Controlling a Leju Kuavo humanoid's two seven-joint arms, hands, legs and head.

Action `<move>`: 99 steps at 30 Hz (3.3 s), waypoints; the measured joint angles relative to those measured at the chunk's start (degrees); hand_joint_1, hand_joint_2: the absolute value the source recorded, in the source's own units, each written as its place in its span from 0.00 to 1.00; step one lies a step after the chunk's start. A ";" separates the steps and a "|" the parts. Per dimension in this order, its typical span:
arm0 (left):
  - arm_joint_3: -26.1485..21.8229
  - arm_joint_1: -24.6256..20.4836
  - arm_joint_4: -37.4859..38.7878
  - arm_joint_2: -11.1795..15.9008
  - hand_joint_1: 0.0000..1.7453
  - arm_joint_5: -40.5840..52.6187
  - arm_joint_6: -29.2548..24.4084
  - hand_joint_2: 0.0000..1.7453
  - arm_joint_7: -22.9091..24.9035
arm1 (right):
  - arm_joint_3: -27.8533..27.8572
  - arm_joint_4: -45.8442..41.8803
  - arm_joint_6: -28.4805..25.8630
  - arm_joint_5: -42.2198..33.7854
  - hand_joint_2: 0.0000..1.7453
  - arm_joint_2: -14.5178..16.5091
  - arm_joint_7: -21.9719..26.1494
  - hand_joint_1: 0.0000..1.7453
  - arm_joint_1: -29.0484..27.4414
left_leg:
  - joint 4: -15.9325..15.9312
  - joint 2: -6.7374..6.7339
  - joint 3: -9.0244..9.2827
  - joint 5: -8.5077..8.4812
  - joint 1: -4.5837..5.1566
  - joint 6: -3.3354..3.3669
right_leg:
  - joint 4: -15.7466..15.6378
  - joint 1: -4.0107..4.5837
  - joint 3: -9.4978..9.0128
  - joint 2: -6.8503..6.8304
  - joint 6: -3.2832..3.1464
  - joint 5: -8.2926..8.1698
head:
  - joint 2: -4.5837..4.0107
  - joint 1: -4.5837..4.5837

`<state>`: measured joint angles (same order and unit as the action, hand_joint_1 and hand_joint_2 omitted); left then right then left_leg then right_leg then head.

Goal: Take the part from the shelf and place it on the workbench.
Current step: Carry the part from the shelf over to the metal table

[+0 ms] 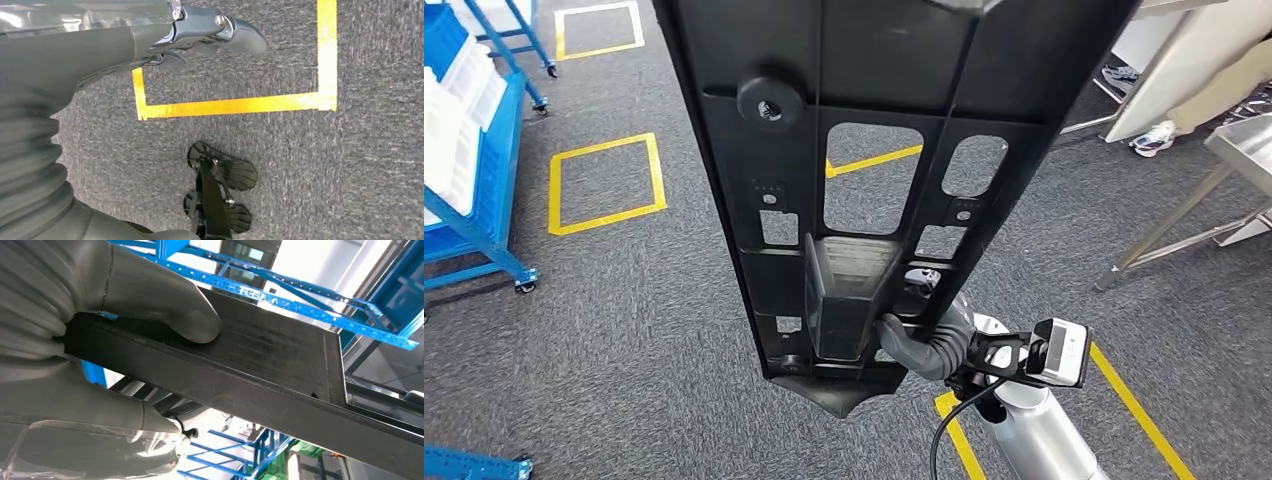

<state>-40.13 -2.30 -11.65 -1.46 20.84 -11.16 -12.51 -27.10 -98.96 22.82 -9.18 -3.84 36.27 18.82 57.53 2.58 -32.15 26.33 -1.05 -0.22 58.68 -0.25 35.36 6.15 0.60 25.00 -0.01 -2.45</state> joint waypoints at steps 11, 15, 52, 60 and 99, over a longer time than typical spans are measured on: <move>-1.36 0.09 0.00 0.14 0.00 0.01 -1.19 1.00 0.51 | -0.49 0.66 -0.08 -0.85 1.00 -0.11 -0.35 1.00 0.43 | -0.39 -7.07 0.82 0.60 0.71 0.10 | -0.19 0.35 -0.80 -9.88 -0.09 0.34 | -0.01 0.64; -1.52 0.06 -0.03 0.25 0.00 0.04 -1.66 1.00 0.67 | -0.67 0.60 -0.11 -0.86 1.00 -0.12 -0.61 1.00 0.50 | -0.43 -8.37 1.46 1.29 0.74 -1.13 | -1.58 0.51 -1.57 -8.15 -1.18 0.09 | 0.01 0.58; -2.51 0.86 -0.11 0.40 0.00 3.20 -0.94 1.00 3.79 | -1.42 1.55 -0.72 -1.39 1.00 0.14 0.01 1.00 -1.01 | 16.55 -3.08 -7.38 7.47 0.54 -1.80 | -2.35 0.03 -2.42 -3.72 -2.04 -0.17 | 0.01 0.93; -2.52 0.58 -0.11 0.32 0.00 2.98 -0.70 1.00 2.72 | -1.31 2.10 -0.53 -1.43 1.00 0.01 0.01 1.00 -0.86 | 0.40 -0.44 -0.24 0.36 -0.16 -0.34 | -0.73 -0.27 -1.22 0.76 0.21 0.33 | 0.01 0.97; -2.79 0.50 -0.15 -0.26 0.00 2.64 -0.72 1.00 1.54 | -1.46 6.88 -0.01 -3.02 1.00 -0.07 0.69 1.00 2.98 | -0.35 -5.73 -0.23 0.09 -0.20 0.62 | 12.26 -0.75 5.40 -6.31 1.55 4.83 | 0.01 2.45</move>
<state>-42.93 -1.80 -11.80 -1.73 23.48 -11.88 -10.97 -28.57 -92.07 22.81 -12.21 -3.90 36.96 21.80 57.18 -3.15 -32.38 26.41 -1.25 0.40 70.94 -1.00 40.76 -0.16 2.14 29.83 -0.01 0.01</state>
